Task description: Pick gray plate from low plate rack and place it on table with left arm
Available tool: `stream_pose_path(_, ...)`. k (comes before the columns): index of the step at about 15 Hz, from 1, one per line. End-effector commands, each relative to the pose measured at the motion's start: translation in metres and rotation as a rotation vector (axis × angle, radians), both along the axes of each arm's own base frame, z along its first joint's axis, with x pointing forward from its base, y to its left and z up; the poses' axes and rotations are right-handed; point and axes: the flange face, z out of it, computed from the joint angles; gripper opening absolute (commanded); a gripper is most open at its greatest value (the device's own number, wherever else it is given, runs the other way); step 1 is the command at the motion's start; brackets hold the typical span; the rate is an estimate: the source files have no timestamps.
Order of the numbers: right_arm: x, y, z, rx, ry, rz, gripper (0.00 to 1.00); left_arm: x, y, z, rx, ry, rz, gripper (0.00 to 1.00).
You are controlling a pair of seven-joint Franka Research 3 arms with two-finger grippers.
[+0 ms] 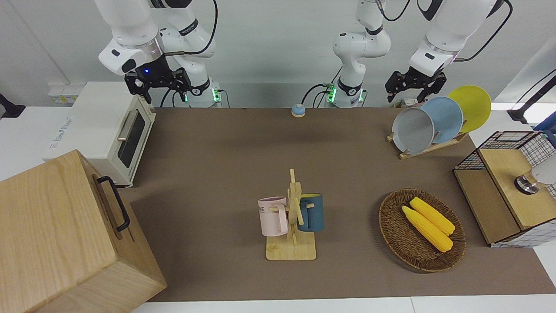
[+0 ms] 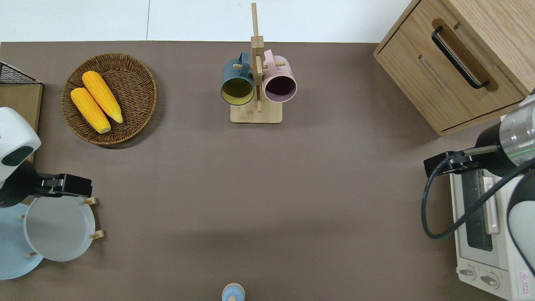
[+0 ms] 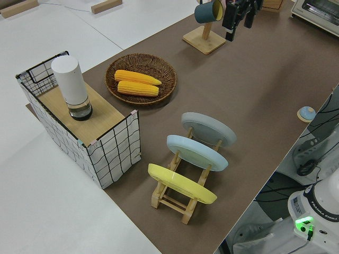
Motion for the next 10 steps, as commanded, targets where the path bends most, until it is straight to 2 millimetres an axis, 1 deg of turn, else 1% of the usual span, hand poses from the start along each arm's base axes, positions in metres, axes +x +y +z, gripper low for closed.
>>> stream_pose_path(1, -0.002, -0.002, 0.003, -0.007, 0.002, -0.015, 0.983, -0.013, 0.002, 0.003, 0.007, 0.017, 0.016, 0.99)
stream_pose_path(4, -0.002, -0.002, 0.004, -0.007, 0.001, -0.015, 0.983, -0.028, 0.004, -0.007, 0.018, 0.015, 0.012, 0.99)
stream_pose_path(8, -0.002, -0.003, 0.003, -0.008, 0.002, -0.016, 0.983, -0.059, 0.006, -0.013, 0.016, -0.030, 0.014, 0.99)
stream_pose_path(10, -0.002, -0.003, 0.004, -0.008, 0.000, -0.016, 0.983, -0.061, 0.007, -0.020, 0.016, -0.034, 0.015, 0.99)
